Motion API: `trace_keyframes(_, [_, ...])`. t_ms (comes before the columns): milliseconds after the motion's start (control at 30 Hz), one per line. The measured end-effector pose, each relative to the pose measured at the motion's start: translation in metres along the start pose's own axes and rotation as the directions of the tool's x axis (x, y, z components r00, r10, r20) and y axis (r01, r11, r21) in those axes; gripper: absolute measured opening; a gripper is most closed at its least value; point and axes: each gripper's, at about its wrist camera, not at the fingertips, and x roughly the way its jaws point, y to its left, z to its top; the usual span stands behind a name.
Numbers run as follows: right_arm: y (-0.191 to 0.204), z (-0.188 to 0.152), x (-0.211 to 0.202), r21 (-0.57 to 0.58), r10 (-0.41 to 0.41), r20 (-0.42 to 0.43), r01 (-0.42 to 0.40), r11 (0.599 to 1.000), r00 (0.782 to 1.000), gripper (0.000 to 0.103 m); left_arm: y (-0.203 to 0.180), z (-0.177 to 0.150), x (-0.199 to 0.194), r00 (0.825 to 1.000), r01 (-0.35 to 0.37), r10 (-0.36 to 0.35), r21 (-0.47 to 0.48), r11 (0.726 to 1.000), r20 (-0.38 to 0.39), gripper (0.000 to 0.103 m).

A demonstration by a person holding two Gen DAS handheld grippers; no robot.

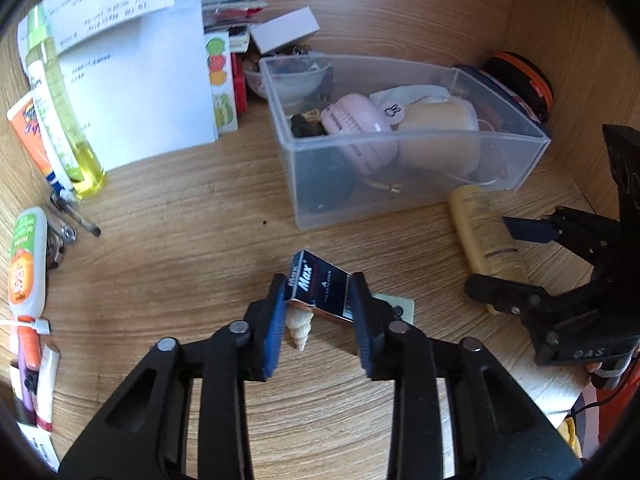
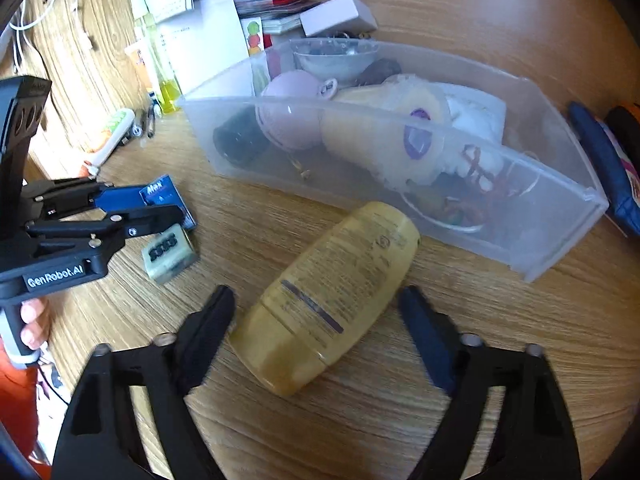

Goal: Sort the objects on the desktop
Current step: 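Grasp the blue Max box with the left gripper while the right gripper grasps the yellow cream tube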

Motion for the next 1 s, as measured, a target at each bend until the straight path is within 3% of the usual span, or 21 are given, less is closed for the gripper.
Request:
trace_keyframes(100, [0.000,0.001,-0.001,-0.006,0.021,0.007,-0.021,1.000,1.000,0.055,-0.003,0.004,-0.001,1.000,0.004,-0.004,0.008,1.000,0.008,0.022])
trace_keyframes(167, [0.000,0.001,-0.002,-0.008,0.028,0.012,-0.028,1.000,1.000,0.052,-0.006,0.007,-0.003,1.000,0.011,-0.011,0.022,1.000,0.014,0.018])
trace_keyframes(333, [0.008,0.005,-0.016,-0.073,-0.028,0.066,0.033,0.997,0.997,0.029,-0.018,0.011,-0.007,0.999,0.034,-0.035,0.056,0.998,0.018,0.012])
trace_keyframes(400, [0.012,0.008,-0.021,-0.100,-0.032,0.077,0.040,0.994,0.997,0.026,-0.024,0.011,-0.005,0.999,0.040,-0.041,0.070,0.997,0.012,0.011])
trace_keyframes(600, [0.026,0.009,-0.022,-0.185,-0.063,0.080,0.077,0.980,0.995,0.026,-0.029,0.011,0.006,0.999,0.049,-0.048,0.064,0.997,-0.017,0.011])
trace_keyframes(733, [0.019,0.014,-0.016,-0.159,-0.031,0.043,0.037,0.987,0.999,0.032,-0.024,0.015,0.008,0.999,0.048,-0.048,0.042,0.998,-0.017,0.011])
trace_keyframes(1000, [0.015,0.021,-0.003,-0.125,0.069,0.009,-0.067,0.990,0.998,0.034,-0.022,0.018,0.008,0.998,0.057,-0.057,0.020,0.998,0.001,0.009])
